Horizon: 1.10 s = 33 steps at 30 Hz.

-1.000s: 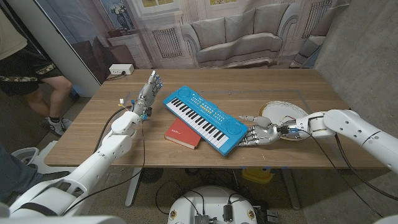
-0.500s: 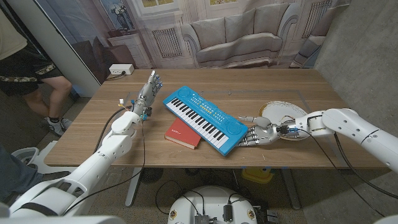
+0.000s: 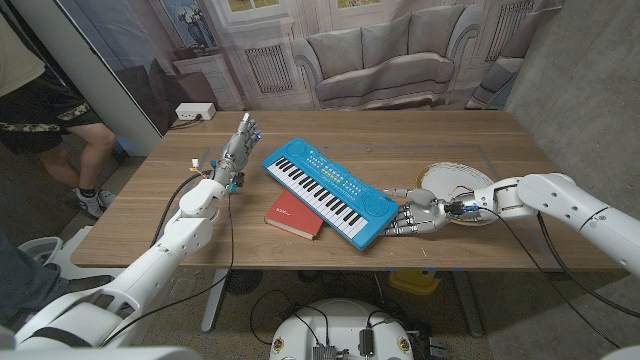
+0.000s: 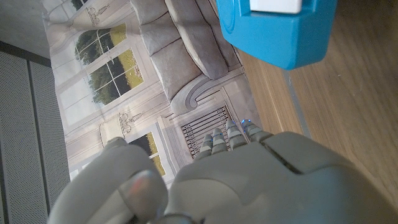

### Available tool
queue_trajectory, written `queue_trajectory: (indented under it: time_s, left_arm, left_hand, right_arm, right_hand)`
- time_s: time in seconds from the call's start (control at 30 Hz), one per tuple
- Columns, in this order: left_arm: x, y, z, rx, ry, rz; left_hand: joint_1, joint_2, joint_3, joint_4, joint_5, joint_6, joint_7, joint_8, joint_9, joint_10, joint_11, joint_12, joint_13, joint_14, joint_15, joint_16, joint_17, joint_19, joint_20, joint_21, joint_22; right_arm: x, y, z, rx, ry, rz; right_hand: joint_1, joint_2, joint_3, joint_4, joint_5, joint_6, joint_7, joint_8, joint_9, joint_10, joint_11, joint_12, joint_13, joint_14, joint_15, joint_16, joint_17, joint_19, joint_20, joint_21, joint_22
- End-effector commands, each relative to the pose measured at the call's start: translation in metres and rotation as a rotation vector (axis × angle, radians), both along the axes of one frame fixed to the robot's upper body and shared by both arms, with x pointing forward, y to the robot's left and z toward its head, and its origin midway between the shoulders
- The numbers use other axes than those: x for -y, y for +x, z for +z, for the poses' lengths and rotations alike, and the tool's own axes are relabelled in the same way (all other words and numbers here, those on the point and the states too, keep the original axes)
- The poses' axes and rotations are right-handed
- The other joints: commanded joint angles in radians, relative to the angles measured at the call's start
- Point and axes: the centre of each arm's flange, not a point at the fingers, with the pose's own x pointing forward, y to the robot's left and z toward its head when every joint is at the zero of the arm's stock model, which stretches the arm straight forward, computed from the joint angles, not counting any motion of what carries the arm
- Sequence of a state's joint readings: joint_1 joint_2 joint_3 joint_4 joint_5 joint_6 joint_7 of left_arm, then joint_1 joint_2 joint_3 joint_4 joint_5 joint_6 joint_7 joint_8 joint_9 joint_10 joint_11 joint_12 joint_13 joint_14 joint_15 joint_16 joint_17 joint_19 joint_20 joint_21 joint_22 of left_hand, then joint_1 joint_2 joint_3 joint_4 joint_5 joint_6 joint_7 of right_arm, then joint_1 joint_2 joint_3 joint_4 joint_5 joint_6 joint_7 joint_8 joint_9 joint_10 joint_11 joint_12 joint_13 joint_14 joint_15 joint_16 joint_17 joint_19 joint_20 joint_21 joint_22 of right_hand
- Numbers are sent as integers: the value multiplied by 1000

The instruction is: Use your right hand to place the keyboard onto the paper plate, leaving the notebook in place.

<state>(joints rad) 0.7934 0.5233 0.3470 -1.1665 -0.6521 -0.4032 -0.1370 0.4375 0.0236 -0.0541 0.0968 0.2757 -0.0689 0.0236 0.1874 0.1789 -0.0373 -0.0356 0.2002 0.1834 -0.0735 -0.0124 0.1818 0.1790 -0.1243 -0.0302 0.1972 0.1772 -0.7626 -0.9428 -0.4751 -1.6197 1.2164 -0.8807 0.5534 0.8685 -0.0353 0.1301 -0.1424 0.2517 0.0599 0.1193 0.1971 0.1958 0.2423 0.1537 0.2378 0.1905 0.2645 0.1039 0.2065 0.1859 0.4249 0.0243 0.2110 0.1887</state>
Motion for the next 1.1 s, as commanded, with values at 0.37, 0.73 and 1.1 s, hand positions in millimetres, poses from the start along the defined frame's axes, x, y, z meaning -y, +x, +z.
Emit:
queue_trajectory:
  time_s: [0.37, 0.73, 1.1]
  left_arm:
    - [1, -3, 1, 3, 1, 7]
    - [2, -4, 1, 4, 1, 7]
    - [2, -3, 3, 5, 3, 7]
  left_hand:
    - [6, 3, -7, 4, 1, -5, -2, 7, 6, -7, 4, 0, 4, -5, 6, 5, 3, -9, -3, 2, 3]
    - [7, 4, -9, 4, 1, -5, -2, 7, 6, -8, 4, 0, 4, -7, 6, 5, 3, -9, -2, 2, 3]
    - [8, 4, -12, 3, 1, -4, -2, 7, 6, -9, 1, 0, 4, -7, 6, 5, 3, -9, -2, 2, 3]
  right_arm:
    - [-1, 3, 3, 9, -45, 14]
    - [-2, 3, 5, 11, -73, -2]
    - [-2, 3, 5, 16, -86, -16]
  right_hand:
    - [54, 10, 4, -7, 14, 53, 21, 19, 1, 24, -35, 4, 2, 22, -33, 1, 5, 6, -31, 8, 7]
    - [82, 19, 6, -6, 18, 60, 17, 19, 3, 54, -50, 12, 3, 63, -58, 11, 10, 31, -49, 19, 9]
    - [113, 31, 8, -5, 20, 66, 13, 17, 4, 81, -61, 17, 3, 117, -86, 22, 14, 93, -85, 43, 11]
